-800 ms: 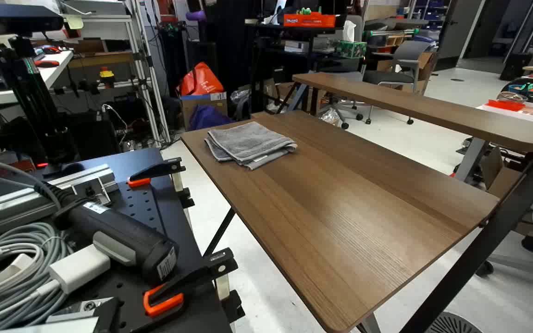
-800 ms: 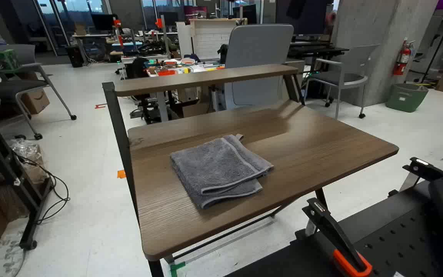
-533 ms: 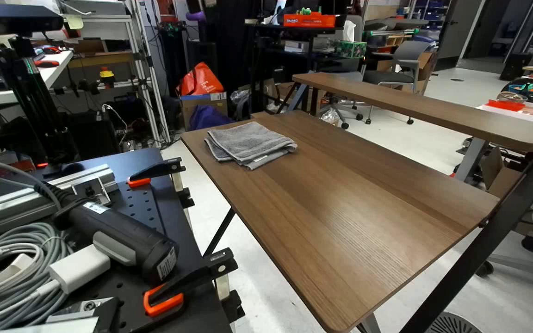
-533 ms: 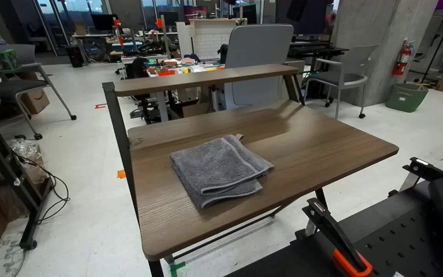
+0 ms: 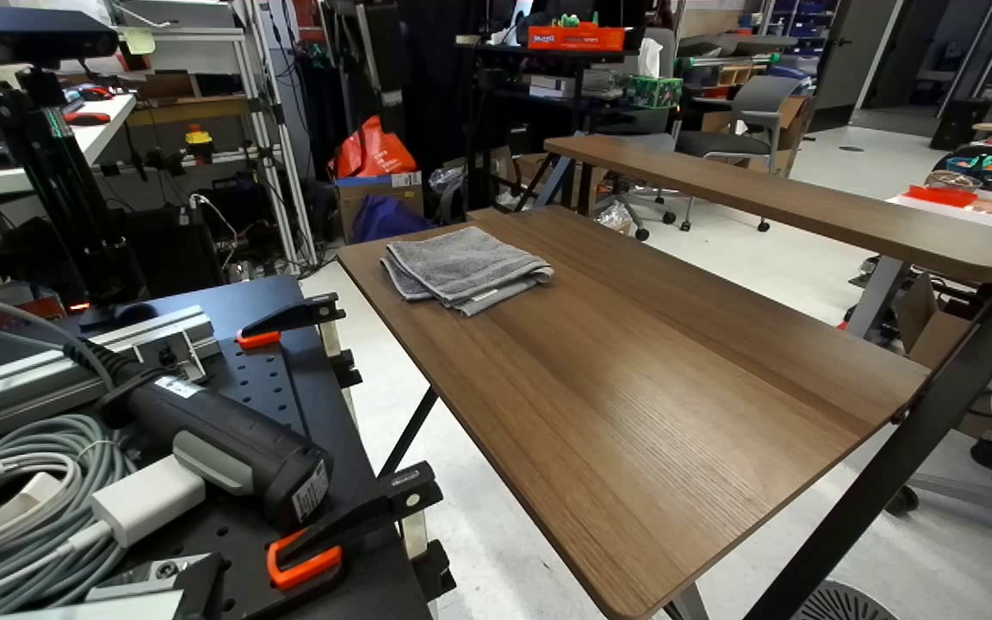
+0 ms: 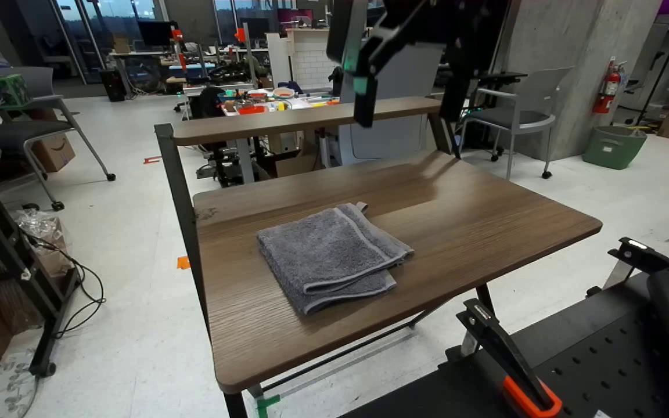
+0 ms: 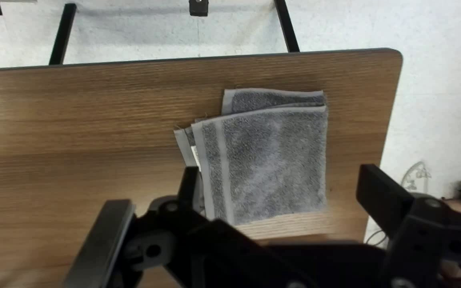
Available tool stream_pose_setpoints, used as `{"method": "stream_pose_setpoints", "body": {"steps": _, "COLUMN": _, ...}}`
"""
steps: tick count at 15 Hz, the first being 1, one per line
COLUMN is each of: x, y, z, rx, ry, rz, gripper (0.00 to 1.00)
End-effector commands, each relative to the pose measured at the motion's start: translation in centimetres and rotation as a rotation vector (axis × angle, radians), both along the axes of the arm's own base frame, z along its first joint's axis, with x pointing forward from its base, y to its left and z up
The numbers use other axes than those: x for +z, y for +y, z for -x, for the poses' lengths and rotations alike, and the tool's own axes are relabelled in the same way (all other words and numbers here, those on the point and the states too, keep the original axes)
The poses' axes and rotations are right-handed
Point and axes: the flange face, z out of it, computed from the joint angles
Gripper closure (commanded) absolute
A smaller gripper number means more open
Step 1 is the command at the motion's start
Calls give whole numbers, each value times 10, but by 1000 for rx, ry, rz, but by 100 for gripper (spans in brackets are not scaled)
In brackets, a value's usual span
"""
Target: Move the grey towel to the right
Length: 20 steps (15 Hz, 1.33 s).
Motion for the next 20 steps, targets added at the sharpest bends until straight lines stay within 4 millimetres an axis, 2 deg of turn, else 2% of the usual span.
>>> {"method": "stream_pose_setpoints", "body": {"steps": 1, "x": -45, "y": 4, "z": -23, "rx": -35, "ry": 38, "rz": 61, "gripper": 0}}
{"method": "stream_pose_setpoints", "body": {"steps": 8, "x": -112, "y": 26, "z": -62, "rx": -71, "ry": 122, "rz": 142, "gripper": 0}}
{"method": "stream_pose_setpoints", "body": {"steps": 12, "x": -151, "y": 44, "z": -72, "rx": -55, "ry": 159, "rz": 154, "gripper": 0}}
{"method": "stream_pose_setpoints", "body": {"steps": 16, "x": -178, "y": 55, "z": -85, "rx": -32, "ry": 166, "rz": 145, "gripper": 0}}
{"method": "stream_pose_setpoints", "body": {"steps": 20, "x": -195, "y": 56, "z": -105, "rx": -18, "ry": 131, "rz": 140, "gripper": 0}}
